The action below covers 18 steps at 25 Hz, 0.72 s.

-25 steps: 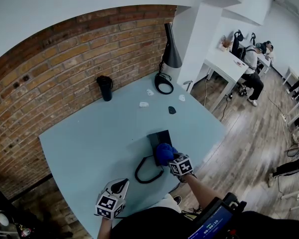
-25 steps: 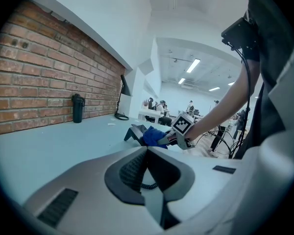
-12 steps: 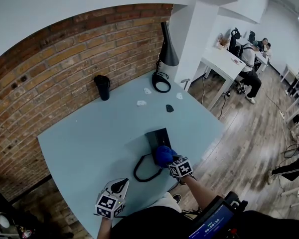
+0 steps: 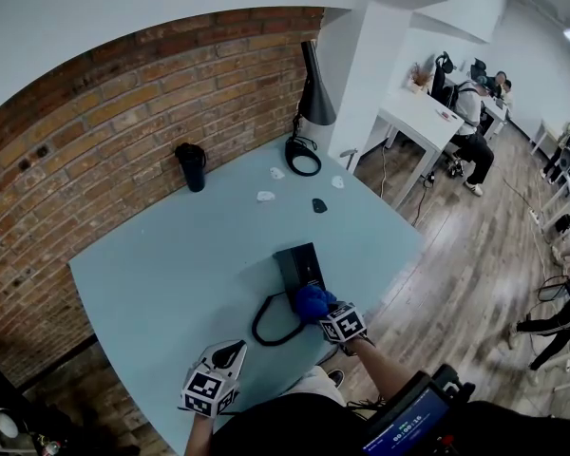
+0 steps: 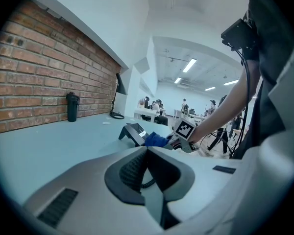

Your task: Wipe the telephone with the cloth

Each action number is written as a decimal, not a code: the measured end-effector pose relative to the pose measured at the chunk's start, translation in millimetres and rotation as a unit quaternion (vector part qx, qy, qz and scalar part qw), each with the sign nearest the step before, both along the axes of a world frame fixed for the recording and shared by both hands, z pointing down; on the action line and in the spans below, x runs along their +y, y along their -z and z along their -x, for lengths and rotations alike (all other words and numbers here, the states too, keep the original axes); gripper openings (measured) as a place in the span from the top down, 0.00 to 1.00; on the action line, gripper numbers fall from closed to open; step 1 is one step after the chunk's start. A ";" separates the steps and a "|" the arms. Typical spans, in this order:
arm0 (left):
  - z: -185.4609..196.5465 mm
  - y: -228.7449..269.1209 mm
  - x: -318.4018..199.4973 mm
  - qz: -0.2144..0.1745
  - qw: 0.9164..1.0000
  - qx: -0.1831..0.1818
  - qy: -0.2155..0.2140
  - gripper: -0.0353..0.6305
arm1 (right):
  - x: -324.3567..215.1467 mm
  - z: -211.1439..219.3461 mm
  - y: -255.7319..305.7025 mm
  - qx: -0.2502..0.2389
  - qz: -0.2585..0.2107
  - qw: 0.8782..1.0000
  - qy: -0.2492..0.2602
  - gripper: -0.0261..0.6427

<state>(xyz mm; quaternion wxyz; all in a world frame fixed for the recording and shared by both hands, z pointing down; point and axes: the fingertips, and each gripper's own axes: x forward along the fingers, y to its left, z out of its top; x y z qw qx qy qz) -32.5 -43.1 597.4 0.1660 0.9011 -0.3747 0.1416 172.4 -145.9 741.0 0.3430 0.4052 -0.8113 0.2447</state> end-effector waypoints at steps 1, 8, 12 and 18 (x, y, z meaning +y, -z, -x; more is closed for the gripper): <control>0.1 -0.7 0.5 0.001 1.000 0.001 0.000 0.92 | 4.7 -0.3 -2.2 0.009 0.006 1.000 0.009 0.75; 4.0 -1.5 -1.3 -0.001 1.000 0.009 0.008 0.93 | 28.4 5.3 9.3 0.004 0.076 0.994 0.074 0.75; 7.9 -3.6 -2.3 0.003 1.000 0.014 0.013 0.93 | 2.1 14.8 48.2 -0.041 0.052 0.994 0.082 0.75; 10.3 -4.2 -2.6 0.007 1.000 0.014 0.020 0.92 | -68.8 23.5 120.4 -0.103 -0.057 0.992 0.037 0.75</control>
